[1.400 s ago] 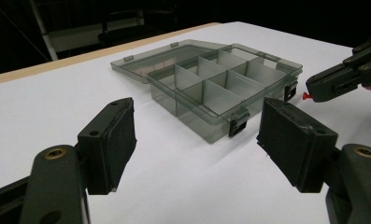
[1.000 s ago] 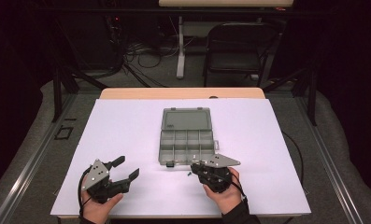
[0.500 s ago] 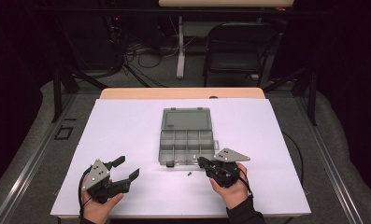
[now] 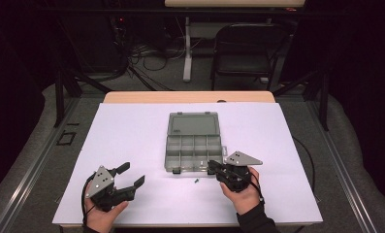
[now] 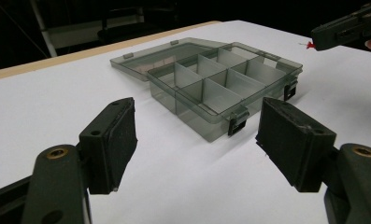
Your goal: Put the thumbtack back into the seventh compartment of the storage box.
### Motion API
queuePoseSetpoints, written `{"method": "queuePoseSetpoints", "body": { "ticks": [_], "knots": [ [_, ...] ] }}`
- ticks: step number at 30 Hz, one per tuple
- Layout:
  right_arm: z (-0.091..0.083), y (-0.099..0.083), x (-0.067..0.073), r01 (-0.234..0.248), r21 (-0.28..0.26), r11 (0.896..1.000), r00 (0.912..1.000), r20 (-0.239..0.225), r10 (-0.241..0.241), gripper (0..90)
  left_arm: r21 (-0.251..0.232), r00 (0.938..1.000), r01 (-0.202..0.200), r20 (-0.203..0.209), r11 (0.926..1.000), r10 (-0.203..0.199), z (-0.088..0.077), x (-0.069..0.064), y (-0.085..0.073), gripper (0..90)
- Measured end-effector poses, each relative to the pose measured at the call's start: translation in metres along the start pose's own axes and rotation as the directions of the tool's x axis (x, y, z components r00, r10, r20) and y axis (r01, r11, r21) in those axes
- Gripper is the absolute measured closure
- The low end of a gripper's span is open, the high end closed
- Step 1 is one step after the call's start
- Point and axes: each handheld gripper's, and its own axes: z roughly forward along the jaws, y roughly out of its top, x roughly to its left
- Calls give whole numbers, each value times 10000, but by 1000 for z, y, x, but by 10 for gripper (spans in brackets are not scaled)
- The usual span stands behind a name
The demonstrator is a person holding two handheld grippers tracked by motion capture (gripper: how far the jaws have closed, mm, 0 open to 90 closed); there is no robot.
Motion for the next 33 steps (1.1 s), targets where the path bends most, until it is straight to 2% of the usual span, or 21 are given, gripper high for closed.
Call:
{"method": "queuePoseSetpoints", "body": {
  "ticks": [11, 21, 33],
  "knots": [
    [7, 6, -3, 20, 93, 10000, 10000, 96, -21, 857, -12, 10000, -4, -13, 10000, 4, 0, 0, 0, 281],
    [22, 18, -8, 124, 343, 9993, 9996, 235, -132, 857, 15, 10000, 26, -47, 10000, -26, 0, 0, 0, 281],
    [41, 17, -12, 44, 774, 9970, 9993, 359, -72, 857, 30, 10000, 36, -23, 10000, -36, 1, 0, 0, 281]
  ]
}}
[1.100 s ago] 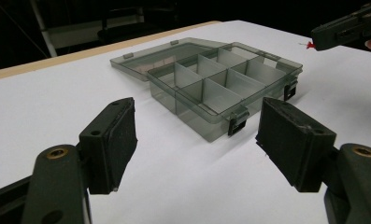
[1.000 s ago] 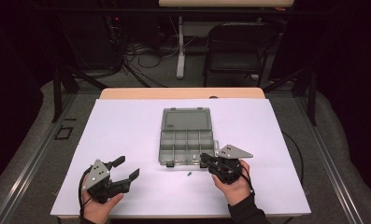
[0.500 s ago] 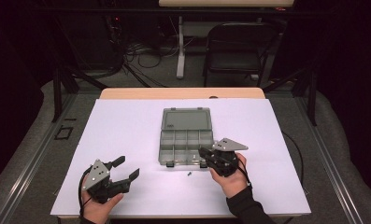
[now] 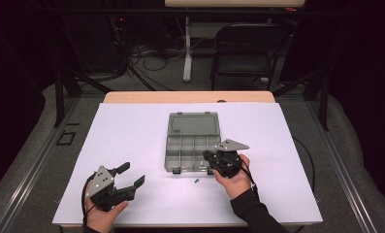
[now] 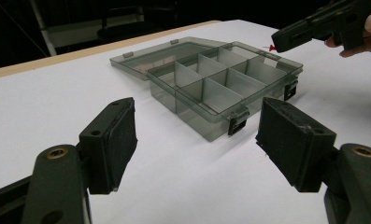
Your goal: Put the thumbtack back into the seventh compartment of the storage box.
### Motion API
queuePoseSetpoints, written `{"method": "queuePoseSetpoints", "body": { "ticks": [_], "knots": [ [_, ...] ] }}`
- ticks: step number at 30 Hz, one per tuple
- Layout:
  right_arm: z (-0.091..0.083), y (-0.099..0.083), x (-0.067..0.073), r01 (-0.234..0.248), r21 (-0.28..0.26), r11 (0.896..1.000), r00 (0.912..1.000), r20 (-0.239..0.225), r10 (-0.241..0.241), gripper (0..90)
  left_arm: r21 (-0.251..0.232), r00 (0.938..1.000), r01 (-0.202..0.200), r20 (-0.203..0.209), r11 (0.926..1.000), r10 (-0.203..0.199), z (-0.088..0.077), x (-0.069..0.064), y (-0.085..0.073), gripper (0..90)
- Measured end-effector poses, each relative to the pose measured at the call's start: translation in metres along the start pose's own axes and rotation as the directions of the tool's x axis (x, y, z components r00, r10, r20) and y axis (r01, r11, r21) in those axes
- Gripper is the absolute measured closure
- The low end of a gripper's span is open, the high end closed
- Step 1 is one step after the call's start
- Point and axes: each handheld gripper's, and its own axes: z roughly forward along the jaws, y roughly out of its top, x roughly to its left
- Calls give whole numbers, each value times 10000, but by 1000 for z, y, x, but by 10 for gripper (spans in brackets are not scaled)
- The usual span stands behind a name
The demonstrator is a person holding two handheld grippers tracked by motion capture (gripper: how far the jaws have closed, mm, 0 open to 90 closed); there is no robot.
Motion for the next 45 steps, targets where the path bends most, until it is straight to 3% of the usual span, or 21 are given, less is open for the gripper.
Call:
{"method": "queuePoseSetpoints", "body": {
  "ticks": [6, 17, 32, 36, 45],
  "knots": [
    [8, -2, 0, 10, 188, 9998, 10000, 39, -11, 857, 7, 10000, 44, 23, 10000, -44, 0, 0, 0, 281],
    [20, -7, 8, 463, 563, 9973, 9989, 76, -468, 856, 17, 10000, 39, 19, 10000, -39, 1, 0, 0, 281],
    [27, -11, 10, 489, 771, 9958, 9988, -15, -489, 846, -2, 10000, -9, 23, 10000, 9, 0, 0, 0, 281],
    [28, -11, 10, 440, 763, 9961, 9990, -21, -440, 763, 2, 10000, -16, 36, 10000, 16, 0, 0, 0, 281],
    [12, -5, 7, 285, 29, 9996, 9994, 194, -286, 537, -3, 10000, -20, 12, 10000, 20, 0, 0, 0, 281]
  ]
}}
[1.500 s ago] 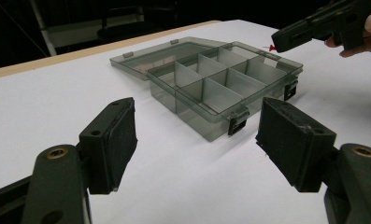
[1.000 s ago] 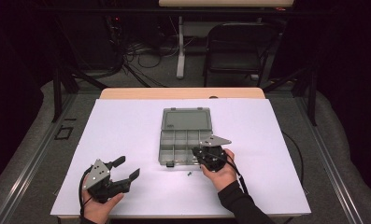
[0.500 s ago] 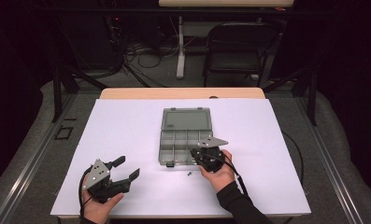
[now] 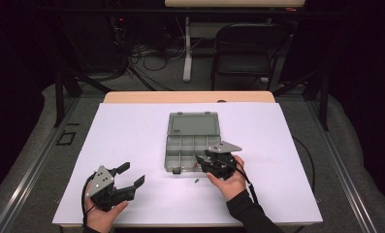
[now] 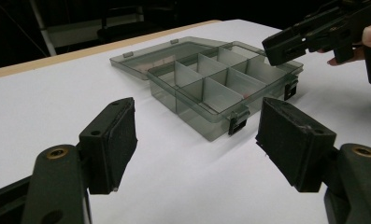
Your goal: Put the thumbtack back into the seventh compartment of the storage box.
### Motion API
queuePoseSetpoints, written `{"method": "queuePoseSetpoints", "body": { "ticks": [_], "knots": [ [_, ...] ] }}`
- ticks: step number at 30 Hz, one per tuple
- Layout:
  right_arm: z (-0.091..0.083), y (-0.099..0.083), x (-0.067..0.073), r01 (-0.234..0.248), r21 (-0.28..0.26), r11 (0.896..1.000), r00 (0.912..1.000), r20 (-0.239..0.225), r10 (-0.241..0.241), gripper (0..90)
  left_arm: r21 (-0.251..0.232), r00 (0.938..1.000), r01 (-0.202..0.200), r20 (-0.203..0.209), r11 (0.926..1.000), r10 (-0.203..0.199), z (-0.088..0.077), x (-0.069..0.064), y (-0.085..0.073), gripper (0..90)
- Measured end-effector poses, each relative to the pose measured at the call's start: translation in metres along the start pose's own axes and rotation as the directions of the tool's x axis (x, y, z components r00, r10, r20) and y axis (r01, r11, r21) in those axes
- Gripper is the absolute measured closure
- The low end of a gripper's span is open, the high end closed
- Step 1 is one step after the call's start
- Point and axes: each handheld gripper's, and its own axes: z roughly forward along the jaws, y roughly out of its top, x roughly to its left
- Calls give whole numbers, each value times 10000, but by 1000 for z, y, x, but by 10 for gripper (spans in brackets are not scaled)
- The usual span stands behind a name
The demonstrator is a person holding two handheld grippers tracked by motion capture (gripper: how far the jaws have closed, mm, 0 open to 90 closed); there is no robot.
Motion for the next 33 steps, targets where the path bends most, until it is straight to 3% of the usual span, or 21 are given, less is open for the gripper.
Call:
{"method": "queuePoseSetpoints", "body": {
  "ticks": [14, 22, 33],
  "knots": [
    [-11, 2, 7, 329, -465, 9984, 9994, -80, -333, 423, -5, 10000, 11, 0, 10000, -11, 0, 0, 0, 281],
    [-29, 1, 14, 647, -641, 9958, 9975, -251, -664, 402, -20, 10000, 14, -41, 10000, -14, -1, 0, 0, 281],
    [-45, -14, 25, 946, -746, 9927, 9940, -483, -984, 386, -15, 10000, 17, -12, 10000, -17, 0, -1, 0, 281]
  ]
}}
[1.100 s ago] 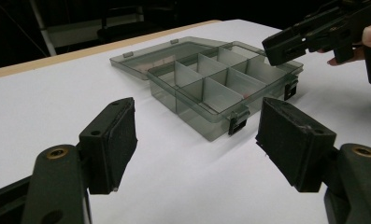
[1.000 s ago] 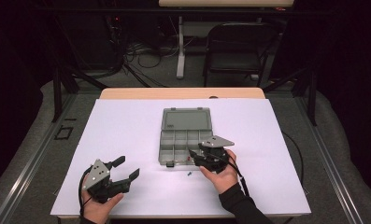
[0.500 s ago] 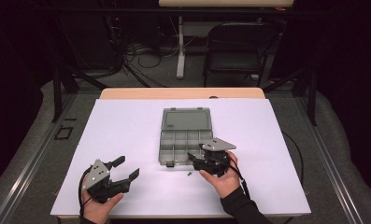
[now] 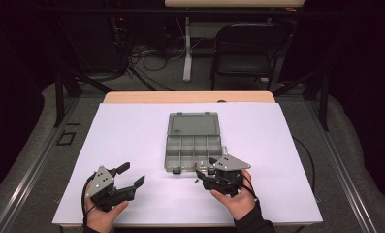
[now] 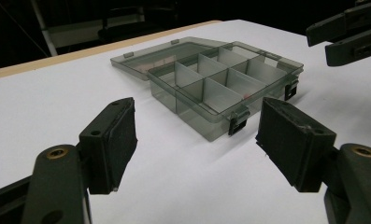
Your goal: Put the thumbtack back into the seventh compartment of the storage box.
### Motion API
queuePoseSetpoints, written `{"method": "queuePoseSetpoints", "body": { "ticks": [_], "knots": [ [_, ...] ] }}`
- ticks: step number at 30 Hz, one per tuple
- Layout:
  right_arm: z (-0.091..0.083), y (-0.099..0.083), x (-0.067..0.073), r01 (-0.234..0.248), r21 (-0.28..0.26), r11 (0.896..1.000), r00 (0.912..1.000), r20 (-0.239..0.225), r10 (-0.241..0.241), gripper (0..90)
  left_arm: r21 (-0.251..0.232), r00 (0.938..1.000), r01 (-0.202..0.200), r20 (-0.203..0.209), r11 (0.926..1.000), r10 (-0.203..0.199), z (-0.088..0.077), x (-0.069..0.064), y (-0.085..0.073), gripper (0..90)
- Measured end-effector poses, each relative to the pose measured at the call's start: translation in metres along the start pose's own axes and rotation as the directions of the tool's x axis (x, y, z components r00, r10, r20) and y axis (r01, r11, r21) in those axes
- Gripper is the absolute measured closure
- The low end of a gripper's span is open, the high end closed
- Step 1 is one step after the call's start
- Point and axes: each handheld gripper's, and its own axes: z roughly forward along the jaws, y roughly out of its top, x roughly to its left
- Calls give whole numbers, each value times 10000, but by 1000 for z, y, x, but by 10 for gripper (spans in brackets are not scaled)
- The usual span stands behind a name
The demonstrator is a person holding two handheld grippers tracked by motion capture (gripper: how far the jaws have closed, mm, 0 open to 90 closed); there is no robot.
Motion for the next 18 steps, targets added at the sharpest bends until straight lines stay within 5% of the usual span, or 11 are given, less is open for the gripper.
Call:
{"method": "queuePoseSetpoints", "body": {
  "ticks": [11, 18],
  "knots": [
    [-3, -6, 5, 123, 26, 9999, 9998, -124, -123, 379, 10, 10000, 15, -29, 10000, -15, -1, 0, 0, 281],
    [-4, -16, 4, 99, 436, 9990, 9994, -343, -85, 471, -3, 10000, 21, -31, 10000, -21, -1, 1, 0, 281]
  ]
}}
